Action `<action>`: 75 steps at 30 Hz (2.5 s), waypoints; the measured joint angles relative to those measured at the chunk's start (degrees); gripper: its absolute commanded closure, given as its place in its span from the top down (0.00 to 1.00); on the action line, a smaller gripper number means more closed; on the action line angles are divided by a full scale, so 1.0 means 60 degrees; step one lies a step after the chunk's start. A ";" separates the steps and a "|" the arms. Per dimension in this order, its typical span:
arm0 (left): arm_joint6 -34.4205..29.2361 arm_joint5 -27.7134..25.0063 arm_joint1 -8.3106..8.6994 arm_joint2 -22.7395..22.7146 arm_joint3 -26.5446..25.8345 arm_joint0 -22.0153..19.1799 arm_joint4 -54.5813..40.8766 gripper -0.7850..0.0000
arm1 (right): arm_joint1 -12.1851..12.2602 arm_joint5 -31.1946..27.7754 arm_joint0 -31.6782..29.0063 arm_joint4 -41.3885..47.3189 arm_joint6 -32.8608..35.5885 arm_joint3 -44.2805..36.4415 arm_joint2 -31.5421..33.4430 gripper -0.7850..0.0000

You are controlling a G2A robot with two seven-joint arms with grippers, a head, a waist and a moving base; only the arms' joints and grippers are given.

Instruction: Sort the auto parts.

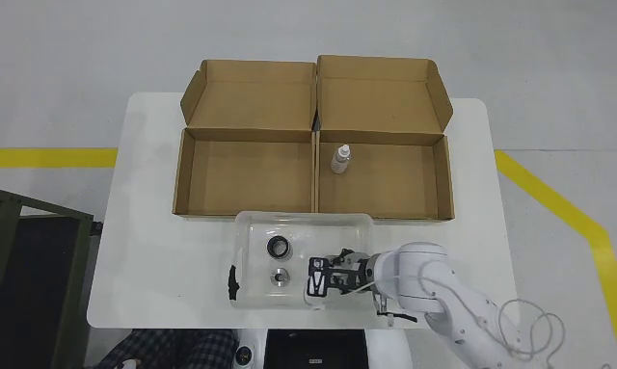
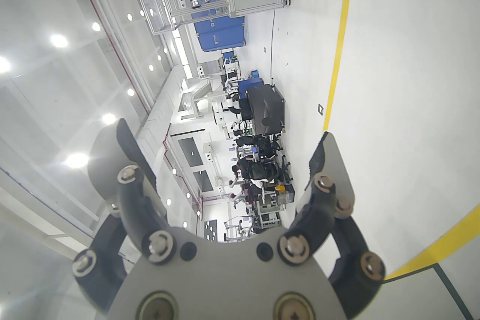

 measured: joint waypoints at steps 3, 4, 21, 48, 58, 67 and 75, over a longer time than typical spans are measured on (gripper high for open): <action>0.0000 0.0000 0.0000 0.0000 0.0000 0.0000 0.0000 1.00 | 0.0059 -0.0050 -0.0103 0.0166 -0.0621 -0.0115 0.0298 0.00; 0.0000 0.0000 0.0000 0.0000 0.0000 0.0000 0.0000 1.00 | 0.0076 -0.0014 -0.0140 0.0214 -0.0859 -0.0138 0.0415 0.00; 0.0000 0.0000 0.0000 0.0000 0.0000 0.0000 0.0000 1.00 | 0.0295 0.0486 -0.1225 0.0682 -0.6389 -0.0047 0.2540 0.00; 0.0000 0.0000 0.0000 0.0000 0.0000 0.0000 0.0000 1.00 | 0.0322 0.0813 -0.1537 0.0456 -0.9158 -0.0390 0.3465 0.00; 0.0000 0.0000 0.0000 0.0000 0.0000 0.0000 0.0000 1.00 | 0.0322 0.1506 -0.0990 0.0197 -0.7280 -0.0085 0.3500 0.00; 0.0000 0.0000 0.0000 0.0000 0.0000 0.0000 0.0000 1.00 | 0.0314 0.1751 -0.0065 0.0343 -0.5268 0.0436 0.3416 0.00; 0.0000 0.0000 0.0000 0.0000 0.0000 0.0000 0.0000 1.00 | 0.0251 0.1824 0.1110 0.0432 -0.3740 0.1354 0.2989 0.00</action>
